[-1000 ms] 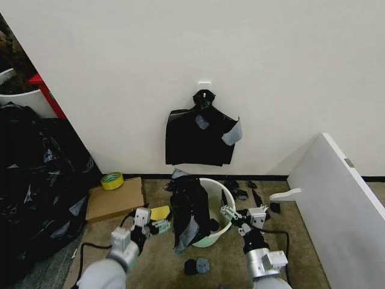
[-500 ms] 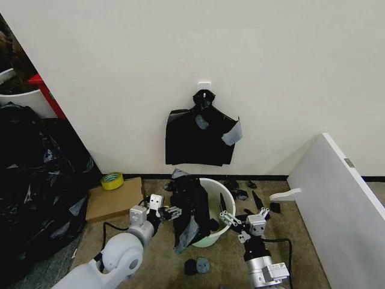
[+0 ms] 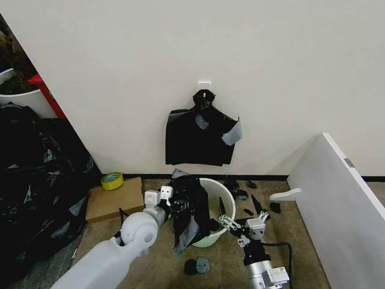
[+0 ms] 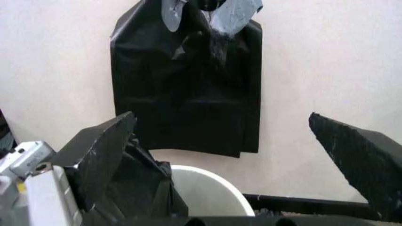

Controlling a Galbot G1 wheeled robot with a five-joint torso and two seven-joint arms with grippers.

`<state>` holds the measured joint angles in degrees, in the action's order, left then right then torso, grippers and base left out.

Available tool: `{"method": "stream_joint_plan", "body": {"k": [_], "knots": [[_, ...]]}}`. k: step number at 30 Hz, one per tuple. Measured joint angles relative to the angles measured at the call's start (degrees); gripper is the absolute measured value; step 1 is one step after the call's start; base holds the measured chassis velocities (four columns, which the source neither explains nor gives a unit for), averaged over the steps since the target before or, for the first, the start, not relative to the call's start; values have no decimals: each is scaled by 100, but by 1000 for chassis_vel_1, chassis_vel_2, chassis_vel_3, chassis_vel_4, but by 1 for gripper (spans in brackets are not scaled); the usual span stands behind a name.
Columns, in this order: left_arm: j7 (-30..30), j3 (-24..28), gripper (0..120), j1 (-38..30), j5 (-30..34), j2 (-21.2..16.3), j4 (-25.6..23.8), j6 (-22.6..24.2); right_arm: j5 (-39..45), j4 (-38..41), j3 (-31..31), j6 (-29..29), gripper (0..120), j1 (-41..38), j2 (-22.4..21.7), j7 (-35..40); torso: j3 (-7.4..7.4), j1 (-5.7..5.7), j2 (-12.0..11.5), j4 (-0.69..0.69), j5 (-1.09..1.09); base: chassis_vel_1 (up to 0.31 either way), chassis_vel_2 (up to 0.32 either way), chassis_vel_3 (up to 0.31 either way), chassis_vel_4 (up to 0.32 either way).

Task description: Place the garbage bag over the trash bin.

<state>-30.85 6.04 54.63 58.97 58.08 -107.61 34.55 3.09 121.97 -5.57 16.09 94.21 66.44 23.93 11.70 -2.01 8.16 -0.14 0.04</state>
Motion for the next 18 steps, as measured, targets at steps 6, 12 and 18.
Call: {"method": "stream_joint_plan", "body": {"k": [6,12,18], "knots": [[-249,87,84,-182,193,165,171,194,32,0,5,-13,100,-27,-8,6,0,0,0,-1,0,0,0,0,0],[-438,119,62,-276,261,310,348,238,75,0,7,-21,100,-24,-22,18,0,0,0,-1,0,0,0,0,0],[-698,123,39,-343,333,481,532,215,137,0,12,-33,100,-59,-46,23,0,0,0,-1,-1,0,0,0,0]]}}
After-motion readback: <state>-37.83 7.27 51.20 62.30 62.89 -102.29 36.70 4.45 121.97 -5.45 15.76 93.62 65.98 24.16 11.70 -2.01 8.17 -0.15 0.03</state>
